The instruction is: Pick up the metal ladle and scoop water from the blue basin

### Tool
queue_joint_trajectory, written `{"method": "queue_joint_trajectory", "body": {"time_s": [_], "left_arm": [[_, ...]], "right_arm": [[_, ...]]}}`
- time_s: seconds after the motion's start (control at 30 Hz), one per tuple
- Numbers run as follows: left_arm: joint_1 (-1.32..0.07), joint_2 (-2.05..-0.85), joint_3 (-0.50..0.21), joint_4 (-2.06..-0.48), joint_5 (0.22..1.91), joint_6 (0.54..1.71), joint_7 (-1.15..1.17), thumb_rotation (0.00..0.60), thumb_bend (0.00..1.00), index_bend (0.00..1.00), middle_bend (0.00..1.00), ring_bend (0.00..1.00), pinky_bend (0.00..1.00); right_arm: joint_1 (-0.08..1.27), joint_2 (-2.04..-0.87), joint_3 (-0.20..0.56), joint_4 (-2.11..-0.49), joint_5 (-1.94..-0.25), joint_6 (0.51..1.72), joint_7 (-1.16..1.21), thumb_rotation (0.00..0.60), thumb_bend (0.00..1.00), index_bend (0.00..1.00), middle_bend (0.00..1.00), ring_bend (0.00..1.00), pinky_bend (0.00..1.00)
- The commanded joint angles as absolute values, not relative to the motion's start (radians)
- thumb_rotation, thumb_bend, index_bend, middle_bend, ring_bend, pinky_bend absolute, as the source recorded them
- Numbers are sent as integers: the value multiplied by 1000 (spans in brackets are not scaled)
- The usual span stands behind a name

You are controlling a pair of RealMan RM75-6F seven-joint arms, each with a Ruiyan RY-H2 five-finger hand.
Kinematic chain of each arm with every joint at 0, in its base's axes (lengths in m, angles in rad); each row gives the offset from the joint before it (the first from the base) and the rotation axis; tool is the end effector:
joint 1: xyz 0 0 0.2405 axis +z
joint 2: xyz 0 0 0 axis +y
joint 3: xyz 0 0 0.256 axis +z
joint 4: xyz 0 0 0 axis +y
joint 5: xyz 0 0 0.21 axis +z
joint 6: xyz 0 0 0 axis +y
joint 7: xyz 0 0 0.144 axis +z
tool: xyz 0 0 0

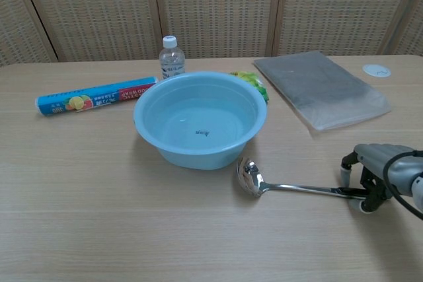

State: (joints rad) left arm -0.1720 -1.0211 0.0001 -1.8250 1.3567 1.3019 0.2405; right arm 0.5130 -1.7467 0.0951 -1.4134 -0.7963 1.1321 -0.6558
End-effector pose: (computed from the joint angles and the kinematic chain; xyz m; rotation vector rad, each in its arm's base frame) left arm -0.2909 0.1882 0.1453 -1.5255 -0.9847 -0.6655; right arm -0.2388 -0.2686 -0.0673 1.6158 -1.1579 0.4957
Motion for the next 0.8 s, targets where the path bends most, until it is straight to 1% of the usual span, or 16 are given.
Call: {"method": "queue_joint_trajectory", "body": {"time_s": [0.03,0.1,0.2,0.27,0.43,0.53,0.67,0.8], "left_arm": [[-172,-1021,0,-1826,1357,1302,240,600,0,0,0,0,0],[-171,-1021,1,-1825,1358,1303,241,600,0,0,0,0,0],[-171,-1022,1,-1826,1358,1303,242,600,0,0,0,0,0],[-172,-1022,1,-1826,1358,1303,242,600,0,0,0,0,0],[-172,-1022,1,-1826,1357,1302,242,600,0,0,0,0,0],[-172,-1020,1,-1826,1357,1301,238,600,0,0,0,0,0],[-172,-1017,1,-1826,1358,1301,232,600,0,0,0,0,0],[-171,-1015,1,-1827,1360,1301,226,600,0,0,0,0,0]], "right_arm": [[512,-1744,94,-1413,-794,1128,-661,600,368,579,932,911,1000],[512,-1743,94,-1414,-792,1125,-664,600,425,645,932,911,1000],[510,-1741,94,-1415,-798,1121,-660,600,460,713,932,911,1000],[510,-1740,94,-1415,-802,1121,-659,600,478,738,933,911,1000],[505,-1737,95,-1417,-818,1121,-644,600,517,762,934,911,1000],[500,-1725,95,-1424,-845,1114,-611,600,575,787,936,911,1000],[490,-1670,86,-1450,-927,1090,-523,600,703,813,937,912,1000],[479,-1606,73,-1464,-1021,1080,-435,600,748,820,937,912,1000]]}}
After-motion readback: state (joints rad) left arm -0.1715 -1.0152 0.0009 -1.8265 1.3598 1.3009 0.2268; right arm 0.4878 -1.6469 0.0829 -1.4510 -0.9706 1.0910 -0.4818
